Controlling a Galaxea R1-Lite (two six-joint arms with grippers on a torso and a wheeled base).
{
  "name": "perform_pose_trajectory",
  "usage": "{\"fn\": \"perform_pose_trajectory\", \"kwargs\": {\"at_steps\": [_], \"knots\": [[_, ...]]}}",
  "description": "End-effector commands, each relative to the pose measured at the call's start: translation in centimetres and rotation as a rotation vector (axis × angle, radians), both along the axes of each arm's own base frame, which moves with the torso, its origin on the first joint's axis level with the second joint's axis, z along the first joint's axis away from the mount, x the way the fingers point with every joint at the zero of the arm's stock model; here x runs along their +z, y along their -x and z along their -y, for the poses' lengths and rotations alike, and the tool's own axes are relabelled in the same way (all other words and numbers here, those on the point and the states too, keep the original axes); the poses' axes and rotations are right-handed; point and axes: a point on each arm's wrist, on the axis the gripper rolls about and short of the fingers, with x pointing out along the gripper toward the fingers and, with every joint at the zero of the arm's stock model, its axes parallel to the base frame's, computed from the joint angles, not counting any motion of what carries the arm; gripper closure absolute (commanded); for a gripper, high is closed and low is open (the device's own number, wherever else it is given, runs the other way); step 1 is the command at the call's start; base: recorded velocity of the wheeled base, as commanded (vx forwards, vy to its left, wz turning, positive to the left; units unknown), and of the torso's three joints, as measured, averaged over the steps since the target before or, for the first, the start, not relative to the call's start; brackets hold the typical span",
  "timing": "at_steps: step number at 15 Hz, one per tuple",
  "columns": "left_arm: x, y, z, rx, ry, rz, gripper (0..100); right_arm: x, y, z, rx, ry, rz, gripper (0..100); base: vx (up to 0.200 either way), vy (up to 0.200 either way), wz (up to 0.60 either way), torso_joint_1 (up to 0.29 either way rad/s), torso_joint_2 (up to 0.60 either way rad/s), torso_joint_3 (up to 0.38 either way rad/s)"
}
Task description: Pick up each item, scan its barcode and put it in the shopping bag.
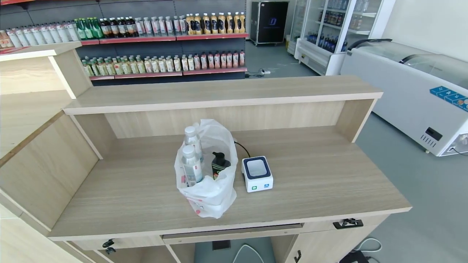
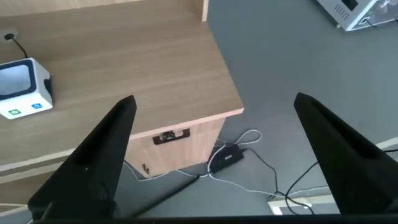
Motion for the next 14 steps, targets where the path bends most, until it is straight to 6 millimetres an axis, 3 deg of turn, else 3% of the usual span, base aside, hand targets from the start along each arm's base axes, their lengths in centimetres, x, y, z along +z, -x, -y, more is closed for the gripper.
{"fn": "perform_pose_trajectory", "kwargs": {"at_steps": [1,2,3,4,14], "knots": [[0.0,0.0,0.0,-0.001,0.0,-0.002,0,-9.2,5.9,-2.4,0.189,-0.037,0.082,0,0.0,0.0,0.0,0.0,0.0,0.0],[0.0,0.0,0.0,-0.001,0.0,-0.002,0,-11.5,6.5,-2.2,0.152,-0.021,0.084,0,0.0,0.0,0.0,0.0,0.0,0.0],[0.0,0.0,0.0,-0.001,0.0,-0.002,0,-11.8,7.1,-1.9,0.038,-0.032,0.141,0,0.0,0.0,0.0,0.0,0.0,0.0],[0.0,0.0,0.0,-0.001,0.0,-0.002,0,-12.3,7.5,-1.8,0.081,-0.066,0.145,0,0.0,0.0,0.0,0.0,0.0,0.0],[0.0,0.0,0.0,-0.001,0.0,-0.002,0,-12.6,8.1,-1.8,0.093,-0.095,0.21,0,0.0,0.0,0.0,0.0,0.0,0.0]]}}
